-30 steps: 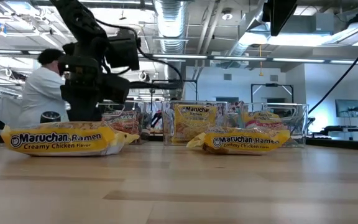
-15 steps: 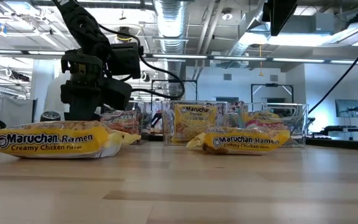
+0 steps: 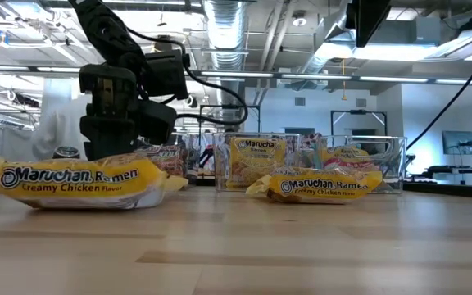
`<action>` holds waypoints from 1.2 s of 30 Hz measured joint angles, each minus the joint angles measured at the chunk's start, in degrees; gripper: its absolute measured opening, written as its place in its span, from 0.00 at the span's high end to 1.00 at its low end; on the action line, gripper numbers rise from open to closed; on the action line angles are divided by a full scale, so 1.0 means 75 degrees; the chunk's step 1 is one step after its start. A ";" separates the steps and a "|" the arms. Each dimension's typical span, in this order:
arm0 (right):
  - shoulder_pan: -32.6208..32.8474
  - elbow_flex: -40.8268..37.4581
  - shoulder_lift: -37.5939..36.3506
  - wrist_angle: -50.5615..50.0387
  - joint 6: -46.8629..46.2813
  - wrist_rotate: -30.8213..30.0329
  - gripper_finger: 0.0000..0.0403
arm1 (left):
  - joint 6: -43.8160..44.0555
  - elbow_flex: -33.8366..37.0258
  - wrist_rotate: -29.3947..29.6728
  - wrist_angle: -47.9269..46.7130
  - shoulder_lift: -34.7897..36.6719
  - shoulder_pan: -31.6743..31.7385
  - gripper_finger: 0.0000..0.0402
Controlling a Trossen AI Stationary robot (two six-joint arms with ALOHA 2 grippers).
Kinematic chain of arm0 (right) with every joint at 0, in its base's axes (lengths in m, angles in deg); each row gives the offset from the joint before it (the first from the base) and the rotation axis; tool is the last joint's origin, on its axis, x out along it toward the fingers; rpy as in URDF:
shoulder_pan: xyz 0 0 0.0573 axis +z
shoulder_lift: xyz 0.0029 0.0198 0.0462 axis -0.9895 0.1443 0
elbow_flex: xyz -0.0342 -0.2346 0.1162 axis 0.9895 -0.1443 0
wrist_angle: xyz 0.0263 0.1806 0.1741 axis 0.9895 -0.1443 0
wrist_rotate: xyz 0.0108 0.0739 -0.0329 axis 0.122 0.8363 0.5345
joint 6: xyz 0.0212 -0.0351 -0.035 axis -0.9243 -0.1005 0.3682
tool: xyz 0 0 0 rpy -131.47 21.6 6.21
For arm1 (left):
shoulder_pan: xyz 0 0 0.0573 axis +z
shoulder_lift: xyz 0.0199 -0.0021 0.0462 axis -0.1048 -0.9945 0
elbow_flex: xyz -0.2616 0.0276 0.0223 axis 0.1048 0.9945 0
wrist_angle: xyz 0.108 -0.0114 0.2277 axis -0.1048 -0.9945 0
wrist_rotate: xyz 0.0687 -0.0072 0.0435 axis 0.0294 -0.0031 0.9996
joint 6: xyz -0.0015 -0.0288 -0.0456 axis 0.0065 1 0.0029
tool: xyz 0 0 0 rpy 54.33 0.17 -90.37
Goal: Sort Maruchan noodles
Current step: Put the yellow noodle pack into the middle transparent bin
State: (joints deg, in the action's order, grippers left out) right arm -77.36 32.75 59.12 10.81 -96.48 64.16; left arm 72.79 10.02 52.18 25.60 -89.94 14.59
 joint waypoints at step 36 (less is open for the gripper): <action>0.1923 -0.1099 0.0000 0.3528 0.0010 0.2579 0.70 | 0.0198 -0.1856 -0.0025 -0.0070 0.0000 -0.1377 1.00</action>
State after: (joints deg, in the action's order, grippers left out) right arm -62.94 24.51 59.12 37.27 -96.41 83.51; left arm 74.28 -3.90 51.99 25.08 -89.94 4.27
